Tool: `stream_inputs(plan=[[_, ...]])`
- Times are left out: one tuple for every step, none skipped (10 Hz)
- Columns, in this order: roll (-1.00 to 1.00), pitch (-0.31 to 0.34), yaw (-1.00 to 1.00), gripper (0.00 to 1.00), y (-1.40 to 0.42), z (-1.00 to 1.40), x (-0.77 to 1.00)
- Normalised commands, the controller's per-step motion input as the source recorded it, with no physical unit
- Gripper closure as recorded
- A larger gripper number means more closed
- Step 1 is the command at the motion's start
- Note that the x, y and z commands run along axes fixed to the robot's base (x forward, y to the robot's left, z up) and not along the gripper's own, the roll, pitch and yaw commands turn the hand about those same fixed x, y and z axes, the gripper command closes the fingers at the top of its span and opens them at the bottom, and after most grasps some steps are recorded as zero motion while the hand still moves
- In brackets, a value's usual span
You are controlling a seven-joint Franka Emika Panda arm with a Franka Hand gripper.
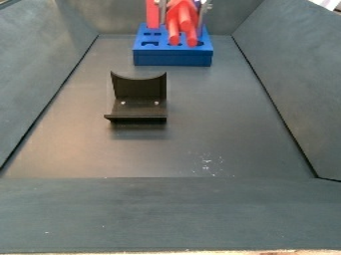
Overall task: Pick up the 3 prong object. Move up. Place the 3 prong object on the fixture. Regrasp the 3 prong object. Move to above the board. Insert the 3 prong object.
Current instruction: Place the 3 prong object on the fixture.
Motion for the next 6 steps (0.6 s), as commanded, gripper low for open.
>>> stream_inputs(plan=[[-1.00,0.105,-0.03,1.00,0.06,-0.07,1.00],[-1.00,0.119,-0.04,1.00,0.06,-0.05,1.00],[-1.00,0.123,-0.06,1.00,0.06,-0.05,1.00],[-1.00,0.127,-0.07,1.00,0.06,-0.04,1.00],[-1.00,0.130,-0.08,1.00,0.06,-0.03,0.96],[-1.00,0.133,-0.10,1.00,0.05,-0.03,0.85]])
